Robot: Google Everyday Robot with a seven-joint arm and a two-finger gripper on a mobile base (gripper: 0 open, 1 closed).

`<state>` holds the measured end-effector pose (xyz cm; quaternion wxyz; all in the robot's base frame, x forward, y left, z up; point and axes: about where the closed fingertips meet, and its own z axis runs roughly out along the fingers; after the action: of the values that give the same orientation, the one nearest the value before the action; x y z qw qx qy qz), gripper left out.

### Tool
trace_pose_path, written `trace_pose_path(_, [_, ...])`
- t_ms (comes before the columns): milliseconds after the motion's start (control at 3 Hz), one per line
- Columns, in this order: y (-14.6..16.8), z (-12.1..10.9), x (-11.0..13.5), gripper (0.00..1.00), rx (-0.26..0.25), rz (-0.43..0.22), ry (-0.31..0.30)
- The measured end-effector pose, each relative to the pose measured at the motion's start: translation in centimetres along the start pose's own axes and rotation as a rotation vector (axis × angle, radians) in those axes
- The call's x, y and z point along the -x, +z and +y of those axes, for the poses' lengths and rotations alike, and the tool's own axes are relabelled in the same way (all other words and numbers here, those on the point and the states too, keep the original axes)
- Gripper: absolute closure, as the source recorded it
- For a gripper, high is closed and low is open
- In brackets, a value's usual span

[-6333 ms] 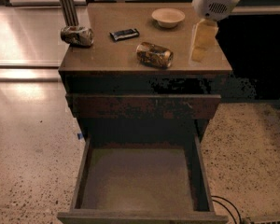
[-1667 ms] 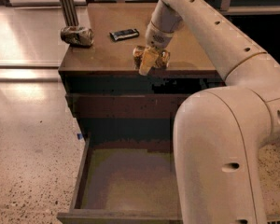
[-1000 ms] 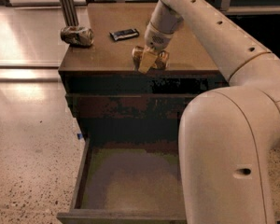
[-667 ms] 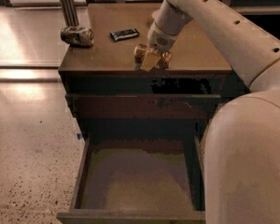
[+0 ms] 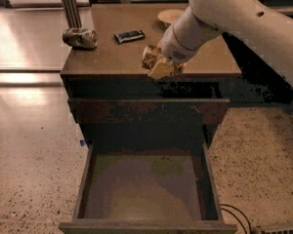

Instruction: Place orange can into middle drawer

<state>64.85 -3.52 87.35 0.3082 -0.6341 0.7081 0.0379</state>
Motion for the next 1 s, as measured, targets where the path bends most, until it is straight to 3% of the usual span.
trace_pose_path(333, [3.8, 4.2, -1.3, 1.00, 0.030, 0.004, -0.054])
trace_pose_path(667, [7.4, 6.1, -3.4, 1.00, 0.080, 0.028, -0.092])
trace_pose_path(1000, [7.4, 6.1, -3.4, 1.00, 0.080, 0.028, -0.092])
